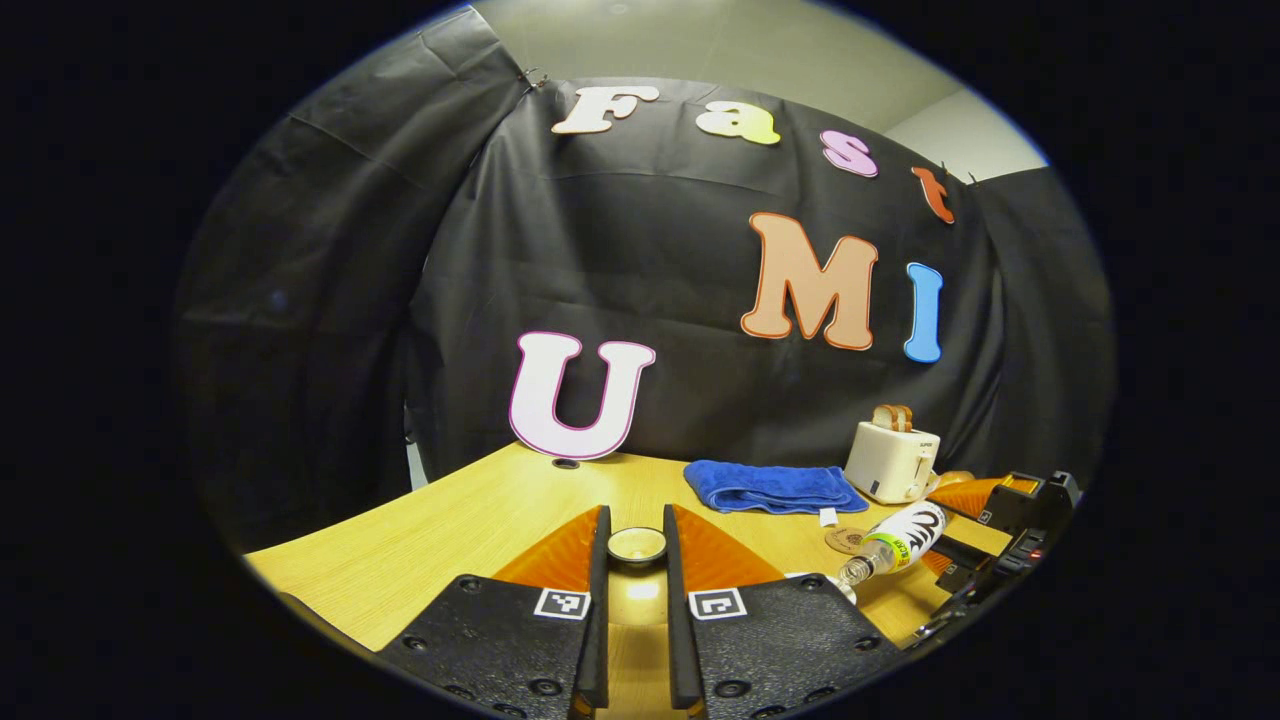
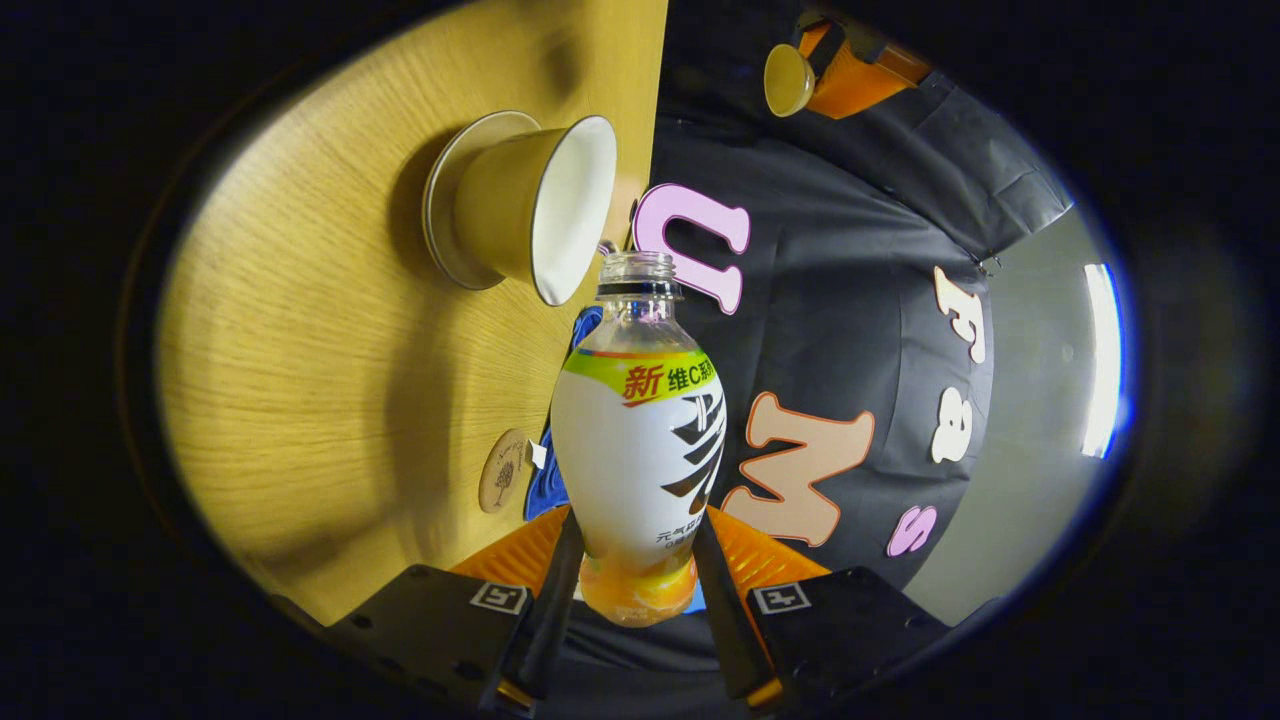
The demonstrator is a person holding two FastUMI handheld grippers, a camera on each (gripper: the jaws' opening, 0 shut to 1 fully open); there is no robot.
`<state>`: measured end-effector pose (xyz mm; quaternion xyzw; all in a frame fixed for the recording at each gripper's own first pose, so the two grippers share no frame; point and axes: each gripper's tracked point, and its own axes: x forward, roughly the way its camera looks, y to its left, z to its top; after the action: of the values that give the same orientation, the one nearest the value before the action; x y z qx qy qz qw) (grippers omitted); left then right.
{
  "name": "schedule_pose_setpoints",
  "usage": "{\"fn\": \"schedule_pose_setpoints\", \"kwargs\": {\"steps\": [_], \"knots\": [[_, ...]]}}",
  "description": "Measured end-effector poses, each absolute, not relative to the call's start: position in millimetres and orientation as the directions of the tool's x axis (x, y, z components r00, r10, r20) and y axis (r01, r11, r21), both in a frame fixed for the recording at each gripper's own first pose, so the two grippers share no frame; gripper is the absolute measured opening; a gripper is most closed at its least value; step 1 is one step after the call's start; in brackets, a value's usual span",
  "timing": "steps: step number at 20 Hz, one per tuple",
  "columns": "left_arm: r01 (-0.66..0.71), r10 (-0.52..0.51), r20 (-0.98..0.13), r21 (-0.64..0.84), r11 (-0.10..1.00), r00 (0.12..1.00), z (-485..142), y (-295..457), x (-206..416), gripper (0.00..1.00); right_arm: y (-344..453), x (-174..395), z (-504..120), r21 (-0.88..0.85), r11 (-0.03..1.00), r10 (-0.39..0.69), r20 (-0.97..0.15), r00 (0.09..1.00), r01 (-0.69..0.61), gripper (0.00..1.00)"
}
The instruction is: Open the teacup lid with one hand, grasp the water bottle and pour water into the teacup with the other hand; after pouring, place the water bottle on the coaster and then close the teacup lid.
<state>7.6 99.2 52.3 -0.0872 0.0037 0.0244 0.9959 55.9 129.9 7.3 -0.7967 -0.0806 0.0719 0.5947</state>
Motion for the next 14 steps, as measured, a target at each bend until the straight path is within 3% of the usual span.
{"fn": "schedule_pose_setpoints", "kwargs": {"steps": [14], "knots": [[-0.041,0.037,-0.027,-0.179,0.983,0.999,48.5,95.8,8.3,0.21,147.2,65.4,30.6,-0.889,-0.441,0.274,0.002,0.962,0.127,0.67]]}}
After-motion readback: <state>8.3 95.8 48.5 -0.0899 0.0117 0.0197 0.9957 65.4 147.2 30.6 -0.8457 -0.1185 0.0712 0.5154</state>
